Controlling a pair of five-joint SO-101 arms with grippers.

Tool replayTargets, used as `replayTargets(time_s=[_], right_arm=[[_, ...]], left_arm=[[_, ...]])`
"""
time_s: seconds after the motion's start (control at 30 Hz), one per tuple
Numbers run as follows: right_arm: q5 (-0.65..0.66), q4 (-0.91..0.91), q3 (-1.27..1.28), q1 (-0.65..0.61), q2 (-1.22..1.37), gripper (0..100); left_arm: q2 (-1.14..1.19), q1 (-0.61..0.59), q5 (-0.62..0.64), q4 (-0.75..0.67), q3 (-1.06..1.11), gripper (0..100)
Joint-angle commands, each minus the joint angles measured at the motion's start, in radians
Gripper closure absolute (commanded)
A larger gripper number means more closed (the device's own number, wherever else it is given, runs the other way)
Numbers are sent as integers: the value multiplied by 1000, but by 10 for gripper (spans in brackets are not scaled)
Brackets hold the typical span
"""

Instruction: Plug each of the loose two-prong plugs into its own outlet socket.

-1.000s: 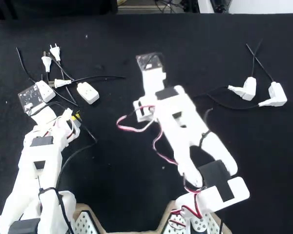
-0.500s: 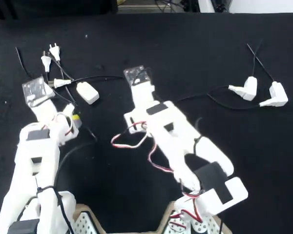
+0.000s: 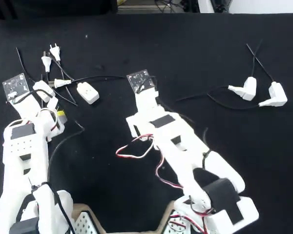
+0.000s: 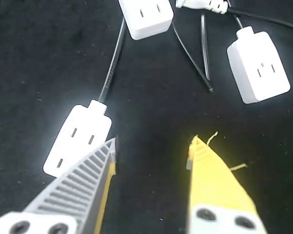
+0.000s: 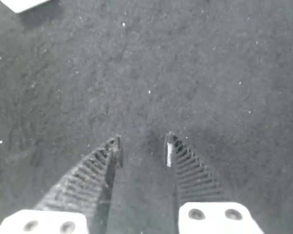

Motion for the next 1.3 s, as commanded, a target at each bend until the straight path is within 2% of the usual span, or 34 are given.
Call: replayTargets(time_s=[0.0,0.23,0.37,0.57,0.67,1.27], right_arm=[[14,-29,-2,-14,-45,871],[14,-34,-1,-14,-45,871],[14,-34,-1,-14,-45,871],[14,-34,-1,-14,-45,871],[14,-34,-1,-14,-45,871],[14,-31,1,-14,-44,871]], left_arm=[[-18,-21,-11,17,-97,756],[52,-177,-32,127,-274,754],[170,-209,-190,241,-401,754],[402,-214,-559,428,-524,758],[491,-211,-641,483,-562,758],[885,-216,-667,485,-820,758]])
